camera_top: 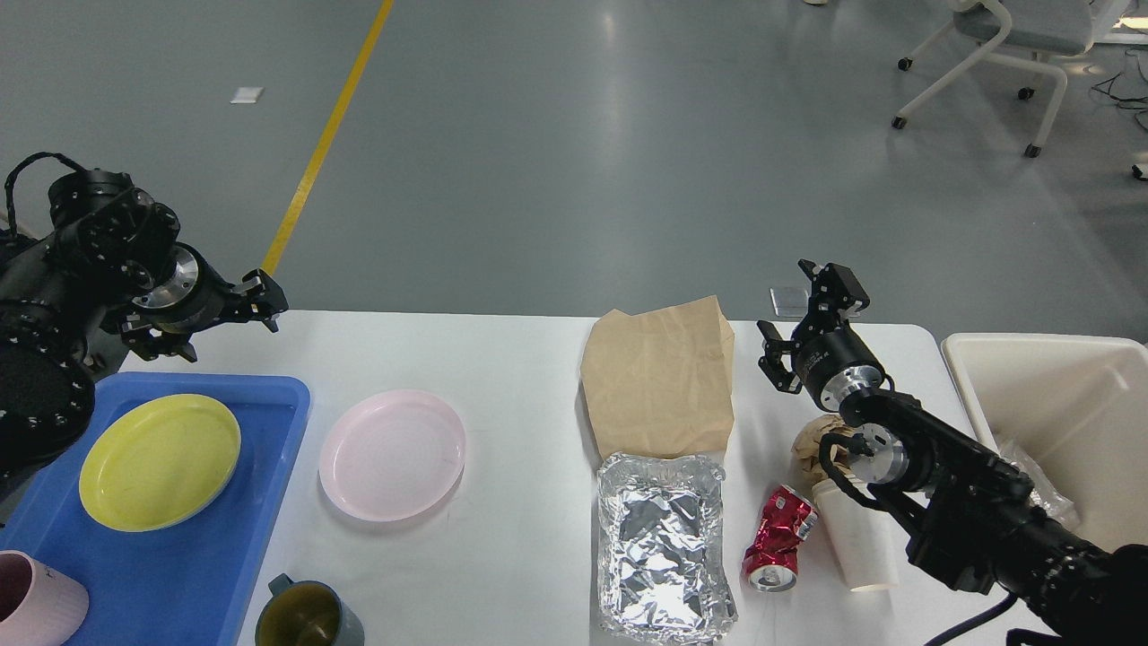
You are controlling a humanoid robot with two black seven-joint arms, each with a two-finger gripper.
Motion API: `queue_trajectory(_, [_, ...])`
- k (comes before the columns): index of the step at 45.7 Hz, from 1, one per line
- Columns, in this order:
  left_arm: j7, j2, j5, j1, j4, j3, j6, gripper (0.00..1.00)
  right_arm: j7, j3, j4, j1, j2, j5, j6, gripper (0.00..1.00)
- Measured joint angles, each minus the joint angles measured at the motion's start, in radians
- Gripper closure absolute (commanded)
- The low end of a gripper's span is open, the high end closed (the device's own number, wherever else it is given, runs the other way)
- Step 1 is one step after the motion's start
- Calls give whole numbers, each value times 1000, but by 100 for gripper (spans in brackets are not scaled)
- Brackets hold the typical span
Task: Tidy desktop
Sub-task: 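Lift the left gripper up from the blue tray, then lower the left gripper and grasp the dark cup beside the tray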
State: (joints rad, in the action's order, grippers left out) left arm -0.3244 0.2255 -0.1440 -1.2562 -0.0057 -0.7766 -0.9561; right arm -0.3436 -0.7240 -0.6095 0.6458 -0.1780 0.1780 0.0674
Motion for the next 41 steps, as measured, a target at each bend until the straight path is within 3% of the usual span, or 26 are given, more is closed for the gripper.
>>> queue_trajectory(8, [10,4,-2,-120,-206,-212,-4,4,0,0,0,0,0,0,-1,0])
queue_trajectory(22, [23,59,-2,-335,-701,-351,-4,4,0,0,0,0,-1,0,-1,0])
queue_trajectory(29, [24,61,0,-357,-837,-409,-1,4,0,0,0,0,0,0,-1,0])
queue_trajectory(32, [24,61,0,-354,-876,-415,36,4,0,0,0,0,0,0,-1,0])
queue_trajectory(37, [24,57,0,-331,-895,-407,52,4,0,0,0,0,0,0,0,0])
queue_trajectory(41, [24,56,0,-326,-901,-393,17,4,0,0,0,0,0,0,-1,0])
